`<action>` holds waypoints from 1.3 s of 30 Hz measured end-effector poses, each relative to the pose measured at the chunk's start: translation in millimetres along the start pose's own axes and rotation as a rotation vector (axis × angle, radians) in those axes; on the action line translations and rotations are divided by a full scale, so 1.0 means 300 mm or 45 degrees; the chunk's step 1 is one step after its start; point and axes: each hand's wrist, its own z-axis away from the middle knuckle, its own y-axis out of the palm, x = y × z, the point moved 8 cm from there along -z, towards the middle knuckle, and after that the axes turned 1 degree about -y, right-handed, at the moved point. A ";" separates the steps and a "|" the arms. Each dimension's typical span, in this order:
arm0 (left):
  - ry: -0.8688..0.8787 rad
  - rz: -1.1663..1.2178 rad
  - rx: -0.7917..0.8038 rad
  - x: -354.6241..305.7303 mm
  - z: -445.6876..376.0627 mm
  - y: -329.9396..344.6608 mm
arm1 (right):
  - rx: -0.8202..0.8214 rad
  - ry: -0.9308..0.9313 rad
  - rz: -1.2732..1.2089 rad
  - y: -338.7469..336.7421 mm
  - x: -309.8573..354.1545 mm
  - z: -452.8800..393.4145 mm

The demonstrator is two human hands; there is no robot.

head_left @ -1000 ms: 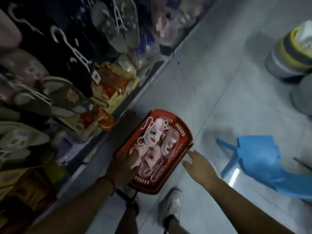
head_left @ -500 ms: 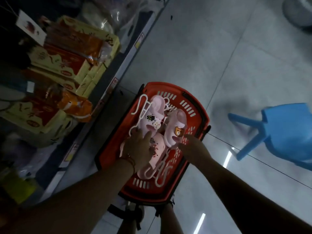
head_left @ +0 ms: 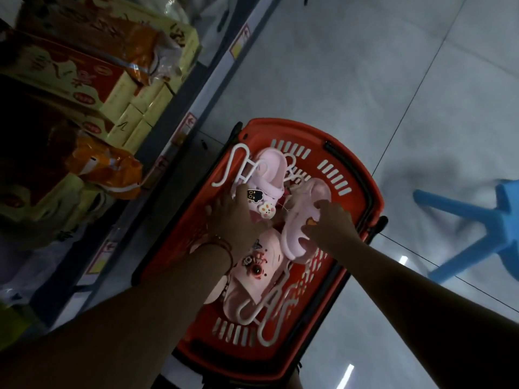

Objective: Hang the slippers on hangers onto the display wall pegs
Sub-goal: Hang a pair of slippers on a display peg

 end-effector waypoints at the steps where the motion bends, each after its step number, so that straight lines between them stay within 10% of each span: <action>1: -0.008 0.017 0.008 -0.006 -0.008 0.005 | -0.013 0.013 -0.050 -0.012 -0.001 -0.001; 19: 0.162 -0.012 -0.120 -0.026 0.094 -0.122 | -0.194 -0.007 -0.501 -0.058 -0.019 0.282; 39: 0.809 0.009 -0.256 -0.653 0.882 -1.190 | -0.588 -0.045 -0.808 -0.928 0.226 1.252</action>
